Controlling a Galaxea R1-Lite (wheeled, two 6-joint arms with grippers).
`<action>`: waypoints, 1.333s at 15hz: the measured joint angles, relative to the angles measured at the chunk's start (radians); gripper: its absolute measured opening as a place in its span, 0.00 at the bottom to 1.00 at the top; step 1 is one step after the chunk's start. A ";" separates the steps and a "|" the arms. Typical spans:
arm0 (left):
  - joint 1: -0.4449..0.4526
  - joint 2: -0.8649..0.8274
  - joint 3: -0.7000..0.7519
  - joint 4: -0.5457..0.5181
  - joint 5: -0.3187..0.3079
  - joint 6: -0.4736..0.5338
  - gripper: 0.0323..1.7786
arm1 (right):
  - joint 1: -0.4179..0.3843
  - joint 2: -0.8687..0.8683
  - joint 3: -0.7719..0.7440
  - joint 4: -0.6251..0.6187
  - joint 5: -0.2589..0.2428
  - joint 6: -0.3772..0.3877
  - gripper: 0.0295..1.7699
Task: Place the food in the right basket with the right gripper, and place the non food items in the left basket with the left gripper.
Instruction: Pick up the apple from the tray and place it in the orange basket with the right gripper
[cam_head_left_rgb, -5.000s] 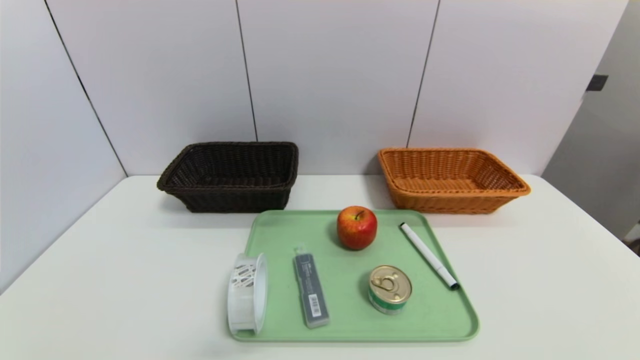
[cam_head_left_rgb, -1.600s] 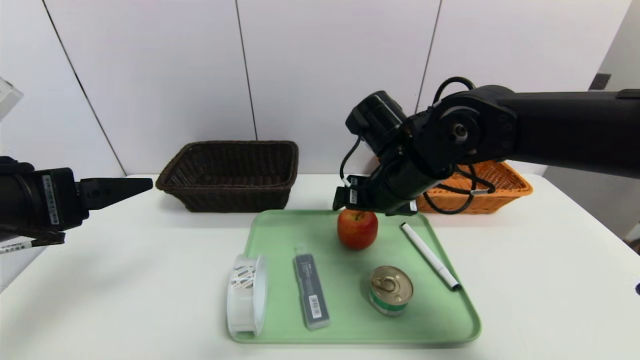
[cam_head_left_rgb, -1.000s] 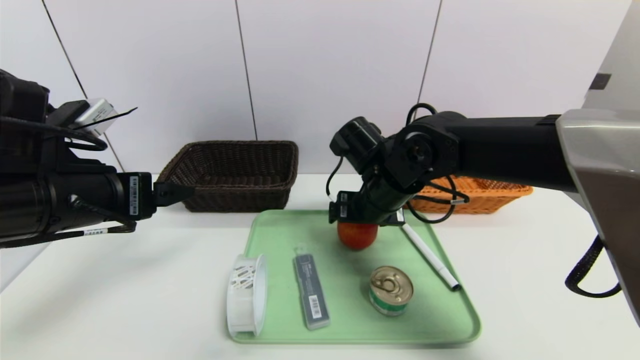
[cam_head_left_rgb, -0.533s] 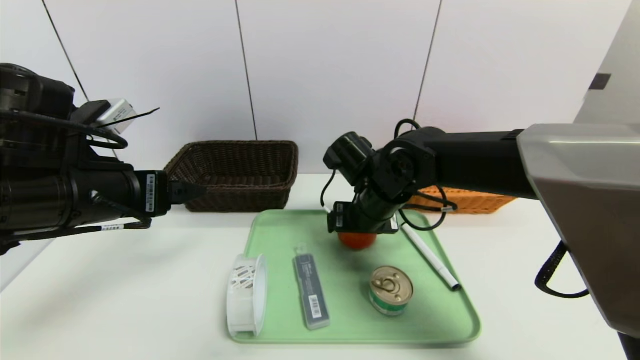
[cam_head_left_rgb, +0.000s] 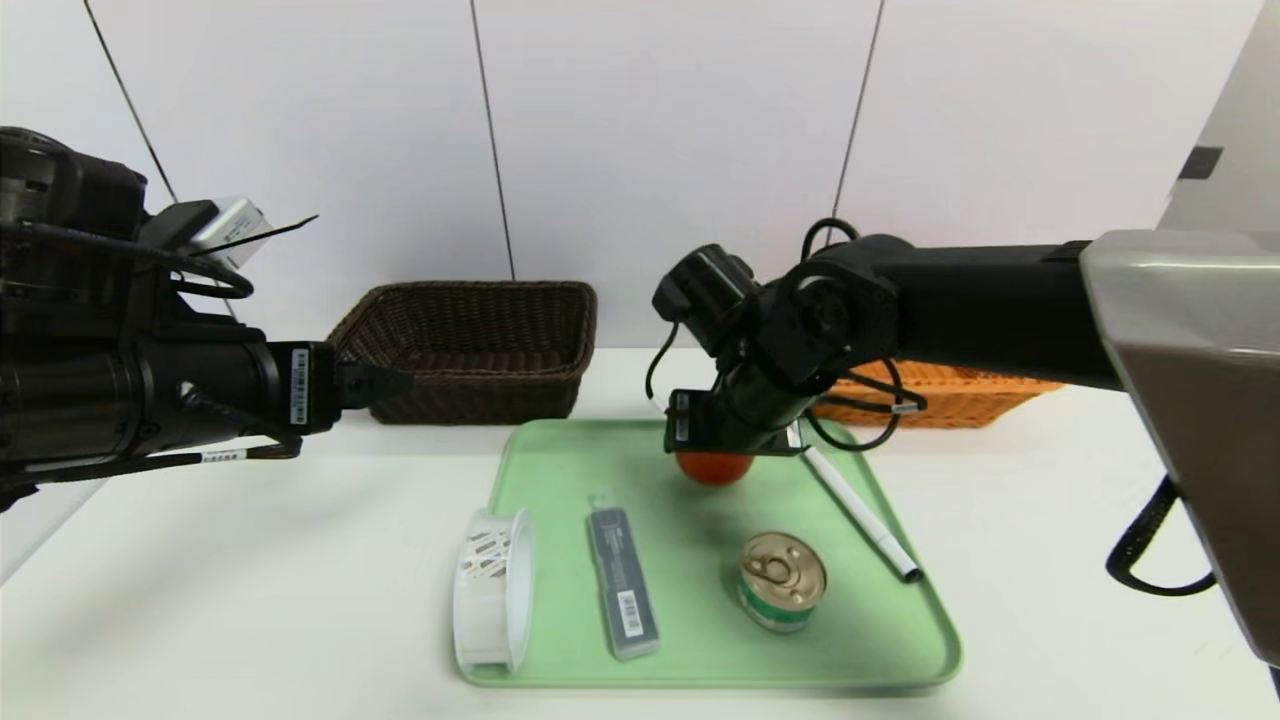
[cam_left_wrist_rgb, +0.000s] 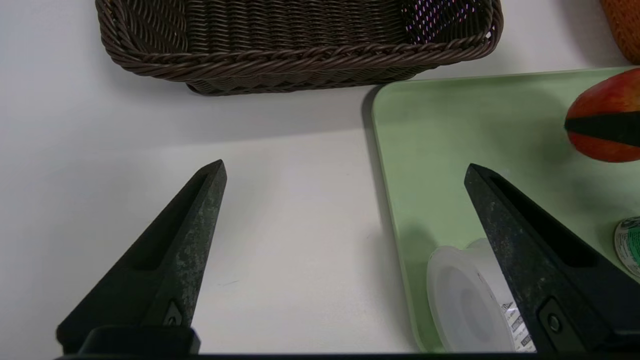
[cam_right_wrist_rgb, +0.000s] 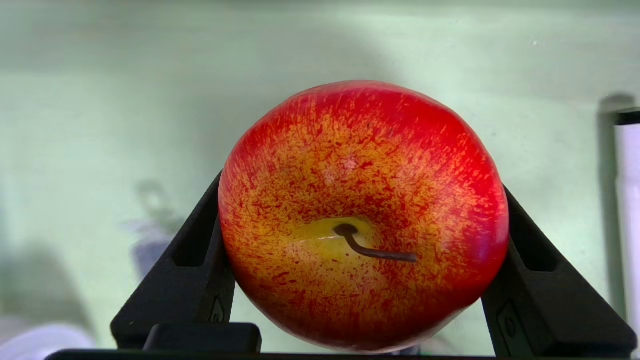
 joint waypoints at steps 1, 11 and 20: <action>0.000 0.000 0.002 0.000 0.002 0.000 0.95 | 0.008 -0.033 0.000 -0.007 0.001 -0.003 0.72; -0.035 0.011 0.006 0.003 0.008 0.001 0.95 | -0.321 -0.249 -0.008 -0.286 -0.027 -0.155 0.71; -0.056 0.019 0.010 0.003 0.018 0.000 0.95 | -0.561 -0.057 -0.003 -0.317 0.018 -0.148 0.71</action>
